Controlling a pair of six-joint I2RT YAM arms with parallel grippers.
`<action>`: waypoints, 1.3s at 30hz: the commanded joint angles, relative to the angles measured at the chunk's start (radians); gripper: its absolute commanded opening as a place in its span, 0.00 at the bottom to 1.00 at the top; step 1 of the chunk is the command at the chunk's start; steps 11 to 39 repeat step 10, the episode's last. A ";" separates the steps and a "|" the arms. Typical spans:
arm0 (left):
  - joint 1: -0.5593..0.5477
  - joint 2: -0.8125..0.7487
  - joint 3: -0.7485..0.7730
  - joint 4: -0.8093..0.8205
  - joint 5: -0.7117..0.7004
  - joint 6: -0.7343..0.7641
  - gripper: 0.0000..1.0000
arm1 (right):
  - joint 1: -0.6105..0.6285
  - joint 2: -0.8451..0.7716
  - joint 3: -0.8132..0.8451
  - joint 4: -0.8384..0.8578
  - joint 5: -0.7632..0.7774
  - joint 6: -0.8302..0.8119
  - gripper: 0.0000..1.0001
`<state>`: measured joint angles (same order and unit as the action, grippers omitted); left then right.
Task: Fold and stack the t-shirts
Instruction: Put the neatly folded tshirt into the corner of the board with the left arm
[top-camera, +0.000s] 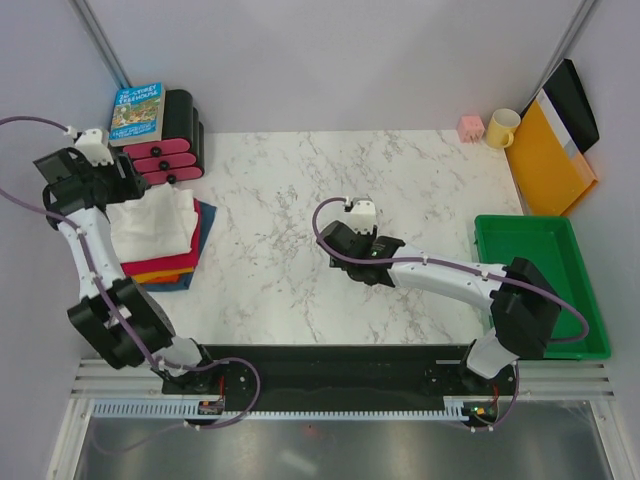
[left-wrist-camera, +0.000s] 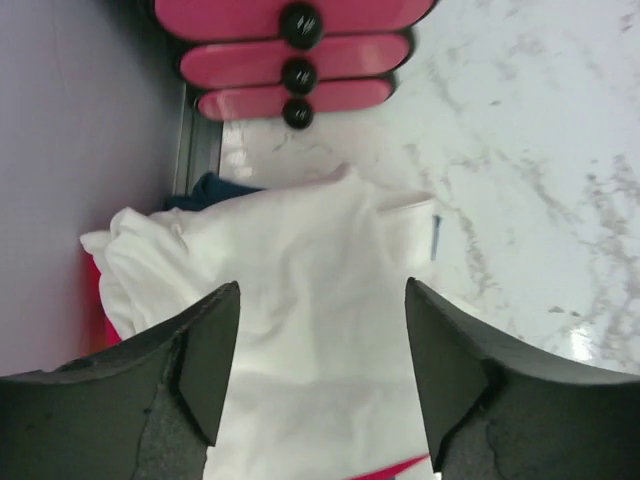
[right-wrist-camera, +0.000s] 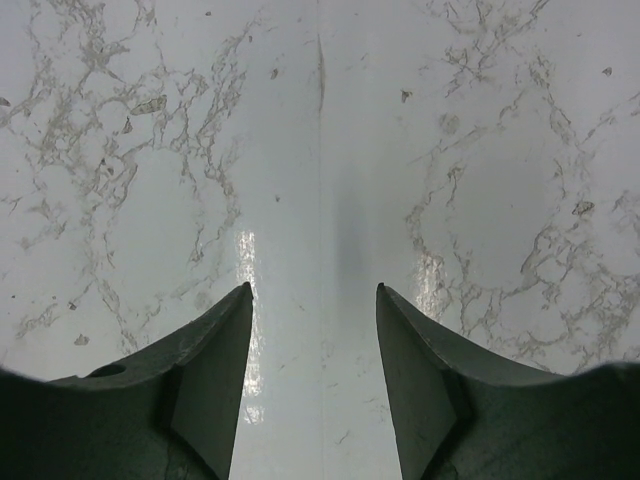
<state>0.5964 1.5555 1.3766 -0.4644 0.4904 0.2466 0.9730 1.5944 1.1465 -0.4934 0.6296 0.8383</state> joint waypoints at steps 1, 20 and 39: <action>-0.046 -0.201 -0.008 -0.074 0.099 -0.041 0.81 | 0.007 -0.054 -0.021 -0.001 0.032 0.013 0.60; -0.371 -0.423 -0.241 -0.191 -0.063 0.007 0.87 | 0.009 -0.096 -0.016 0.013 0.061 -0.019 0.61; -0.371 -0.423 -0.241 -0.191 -0.063 0.007 0.87 | 0.009 -0.096 -0.016 0.013 0.061 -0.019 0.61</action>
